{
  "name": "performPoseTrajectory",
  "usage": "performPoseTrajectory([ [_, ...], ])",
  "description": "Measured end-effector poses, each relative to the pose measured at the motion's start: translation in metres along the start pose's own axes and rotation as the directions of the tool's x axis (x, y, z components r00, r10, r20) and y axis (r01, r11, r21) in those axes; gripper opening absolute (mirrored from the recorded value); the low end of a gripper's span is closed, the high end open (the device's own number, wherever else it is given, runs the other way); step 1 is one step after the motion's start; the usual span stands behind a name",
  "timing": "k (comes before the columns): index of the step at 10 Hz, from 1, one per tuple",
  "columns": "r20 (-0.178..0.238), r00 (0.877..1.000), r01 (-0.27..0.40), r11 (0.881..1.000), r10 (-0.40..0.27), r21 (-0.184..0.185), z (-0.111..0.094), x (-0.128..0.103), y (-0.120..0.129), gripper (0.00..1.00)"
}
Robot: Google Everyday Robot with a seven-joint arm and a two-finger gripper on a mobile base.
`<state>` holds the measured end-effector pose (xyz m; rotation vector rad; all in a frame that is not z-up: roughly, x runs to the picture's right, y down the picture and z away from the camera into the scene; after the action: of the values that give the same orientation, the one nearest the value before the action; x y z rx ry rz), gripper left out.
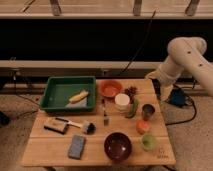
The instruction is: Place fork in paper cup
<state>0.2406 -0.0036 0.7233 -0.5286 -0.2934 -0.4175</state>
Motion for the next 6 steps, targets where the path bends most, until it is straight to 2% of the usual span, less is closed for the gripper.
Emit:
performPoseTrajectory([
  [3, 0.001, 0.995, 0.099, 0.995, -0.099, 0.022, 0.004, -0.034, -0.046, 0.8],
  [5, -0.001, 0.988, 0.154, 0.987, -0.154, 0.041, 0.012, -0.056, -0.071, 0.8],
  [6, 0.001, 0.981, 0.192, 0.98, -0.193, 0.057, 0.021, -0.072, -0.086, 0.8],
])
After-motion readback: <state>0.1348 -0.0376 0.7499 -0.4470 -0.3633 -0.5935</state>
